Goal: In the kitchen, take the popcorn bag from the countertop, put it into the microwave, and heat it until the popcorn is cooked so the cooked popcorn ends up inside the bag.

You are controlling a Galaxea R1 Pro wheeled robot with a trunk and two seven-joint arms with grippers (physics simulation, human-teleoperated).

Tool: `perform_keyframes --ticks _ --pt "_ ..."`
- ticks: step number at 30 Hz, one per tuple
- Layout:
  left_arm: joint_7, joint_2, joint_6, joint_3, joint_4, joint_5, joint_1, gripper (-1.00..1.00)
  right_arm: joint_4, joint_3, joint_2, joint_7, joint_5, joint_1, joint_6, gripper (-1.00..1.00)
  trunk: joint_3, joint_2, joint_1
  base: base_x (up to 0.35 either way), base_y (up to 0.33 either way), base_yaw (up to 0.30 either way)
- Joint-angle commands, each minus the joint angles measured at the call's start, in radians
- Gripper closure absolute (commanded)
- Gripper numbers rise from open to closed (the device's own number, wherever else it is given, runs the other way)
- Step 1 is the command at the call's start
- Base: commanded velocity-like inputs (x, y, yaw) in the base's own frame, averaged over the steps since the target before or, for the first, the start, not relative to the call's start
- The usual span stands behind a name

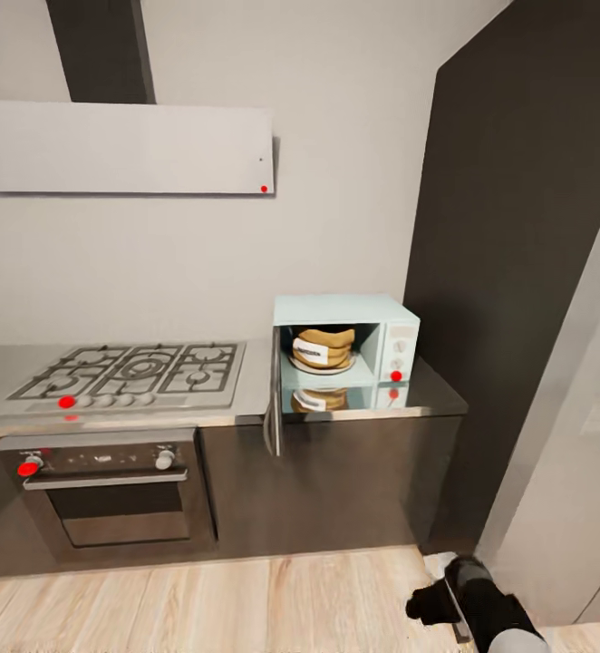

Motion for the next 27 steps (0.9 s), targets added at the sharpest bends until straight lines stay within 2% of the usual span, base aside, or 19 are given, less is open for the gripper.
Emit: perform_keyframes --ticks 1,2,3,4,5,6,8,9,11,13,27 --pt "0.002 0.0 -0.001 0.001 -0.001 0.003 0.0 -1.0 0.166 -0.009 0.001 -0.056 0.007 0.027 -0.077 -1.0 -0.001 -0.001 0.0 -0.11 0.0 0.0" --pt "0.002 0.0 -0.001 -0.001 -0.001 0.003 0.0 -1.0 0.366 -0.01 -0.006 -0.14 0.002 0.04 -0.213 -1.0 -0.001 -0.001 0.0 -0.045 0.0 0.0" --pt "0.001 0.001 -0.001 -0.002 -0.001 0.002 0.0 -1.0 0.498 -0.011 -0.007 -0.243 -0.01 0.059 -0.369 -1.0 -0.001 -0.001 0.0 -0.015 0.0 0.0" --pt "0.0 0.001 -0.001 -0.003 -0.001 0.002 0.0 -1.0 0.534 -0.016 -0.009 -0.292 -0.022 0.109 -0.431 -1.0 -0.001 -0.001 0.0 -0.006 0.0 0.0" --pt "0.0 0.001 -0.001 -0.003 -0.001 0.001 0.0 -1.0 0.546 -0.025 -0.011 -0.312 -0.049 0.151 -0.455 -1.0 -0.001 -0.001 0.0 -0.003 0.0 0.0" --pt "0.0 0.001 -0.001 -0.003 -0.001 0.001 0.0 -1.0 0.552 -0.031 -0.013 -0.327 -0.087 0.18 -0.475 -1.0 -0.001 -0.001 0.0 -0.002 0.0 0.0" --pt "0.0 0.001 -0.001 -0.003 -0.001 0.001 0.0 -1.0 0.556 -0.036 -0.014 -0.348 -0.127 0.198 -0.499 -1.0 -0.001 -0.001 0.0 -0.001 0.0 0.0" --pt "0.0 0.001 -0.001 -0.003 -0.001 0.001 0.0 -1.0 0.558 -0.039 -0.015 -0.381 -0.154 0.209 -0.528 -1.0 -0.001 -0.001 0.0 0.0 0.0 0.0" --pt "0.0 0.001 -0.001 -0.003 -0.001 0.001 0.0 -1.0 0.559 -0.039 -0.015 -0.389 -0.165 0.227 -0.542 -1.0 -0.001 -0.001 0.0 0.012 0.0 0.0" --pt "0.001 0.001 -0.001 -0.001 -0.001 0.002 0.0 -1.0 0.558 -0.039 -0.015 -0.394 -0.186 0.28 -0.597 -1.0 -0.001 -0.001 0.0 0.214 0.0 0.0" --pt "0.002 0.001 -0.001 -0.001 -0.001 0.003 0.0 -1.0 0.559 -0.038 -0.013 -0.394 -0.186 0.287 -0.601 -1.0 -0.001 -0.001 0.0 0.32 0.0 0.0"
